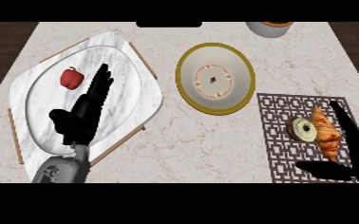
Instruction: Pick the croissant from the placemat and place it in the bowl
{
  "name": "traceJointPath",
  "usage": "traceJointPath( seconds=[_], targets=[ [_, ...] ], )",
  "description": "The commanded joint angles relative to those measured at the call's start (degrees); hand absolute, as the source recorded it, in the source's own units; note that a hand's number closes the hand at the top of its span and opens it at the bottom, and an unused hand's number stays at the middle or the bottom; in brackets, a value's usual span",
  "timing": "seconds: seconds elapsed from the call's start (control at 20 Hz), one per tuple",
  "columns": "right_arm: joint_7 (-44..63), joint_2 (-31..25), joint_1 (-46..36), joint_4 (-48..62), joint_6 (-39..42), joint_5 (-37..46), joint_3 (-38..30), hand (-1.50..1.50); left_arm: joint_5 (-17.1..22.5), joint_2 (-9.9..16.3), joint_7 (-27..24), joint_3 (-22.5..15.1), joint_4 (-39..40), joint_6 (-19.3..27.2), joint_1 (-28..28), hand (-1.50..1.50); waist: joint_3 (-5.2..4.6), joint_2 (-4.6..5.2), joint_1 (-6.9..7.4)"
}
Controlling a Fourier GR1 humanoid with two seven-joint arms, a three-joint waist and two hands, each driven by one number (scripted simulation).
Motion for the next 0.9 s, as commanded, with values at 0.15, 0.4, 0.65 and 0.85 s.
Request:
traceJointPath(
  seconds=[0.15,0.4,0.65,0.85],
  targets=[
    [-9.94,-0.17,-1.68,10.74,0.37,-2.64,-5.75,-1.5,-1.04,-1.49,0.72,2.49,0.55,-1.04,-2.4,0.0,0.0,0.02,-0.01],
    [-12.59,2.0,-1.68,13.54,-1.99,0.12,-5.83,-1.5,-1.78,-1.53,-4.03,4.44,4.6,-3.88,-1.29,0.0,-0.01,0.03,-0.05],
    [-7.5,0.44,-6.83,19.14,-5.83,8.27,-4.88,-1.5,-3.05,-3.49,1.62,1.25,-3.08,-1.8,2.07,0.0,0.01,0.02,0.34],
    [-8.74,-0.11,-8.78,24.54,-7.28,10.61,-5.24,-1.5,-4.31,-3.92,3.6,1.97,-2.21,-1.55,-1.05,0.0,0.01,0.01,0.19]
  ],
)
